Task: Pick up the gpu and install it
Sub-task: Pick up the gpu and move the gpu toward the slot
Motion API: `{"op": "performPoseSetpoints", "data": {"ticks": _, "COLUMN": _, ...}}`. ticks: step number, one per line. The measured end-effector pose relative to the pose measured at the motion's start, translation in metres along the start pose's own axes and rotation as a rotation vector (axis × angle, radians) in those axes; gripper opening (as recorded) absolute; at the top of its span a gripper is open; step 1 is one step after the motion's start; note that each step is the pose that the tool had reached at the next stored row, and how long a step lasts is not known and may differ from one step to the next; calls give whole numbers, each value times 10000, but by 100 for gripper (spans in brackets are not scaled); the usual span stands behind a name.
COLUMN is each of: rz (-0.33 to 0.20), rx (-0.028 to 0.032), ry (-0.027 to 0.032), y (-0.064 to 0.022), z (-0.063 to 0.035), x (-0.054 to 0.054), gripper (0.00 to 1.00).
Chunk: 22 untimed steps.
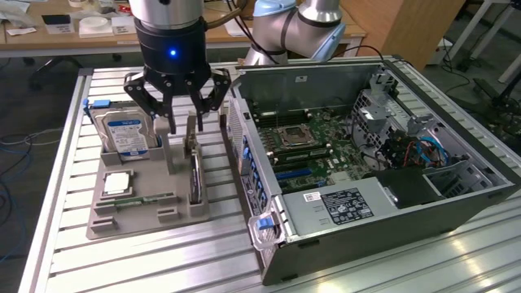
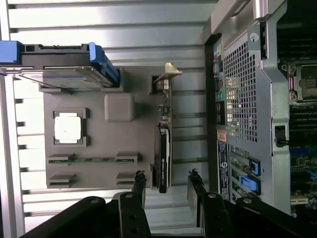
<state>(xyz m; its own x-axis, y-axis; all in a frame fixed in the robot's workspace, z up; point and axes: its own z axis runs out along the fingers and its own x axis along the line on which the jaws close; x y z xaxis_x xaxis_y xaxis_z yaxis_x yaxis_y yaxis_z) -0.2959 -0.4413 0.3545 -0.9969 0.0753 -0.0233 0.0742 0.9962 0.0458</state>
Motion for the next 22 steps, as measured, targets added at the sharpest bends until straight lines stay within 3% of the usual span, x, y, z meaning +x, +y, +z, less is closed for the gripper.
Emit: {"op": "performPoseSetpoints", "data": {"ticks": 22, "rz": 0, "rx": 0, "ry": 1, "y": -10, "z": 219, "x": 5, "gripper": 47}}
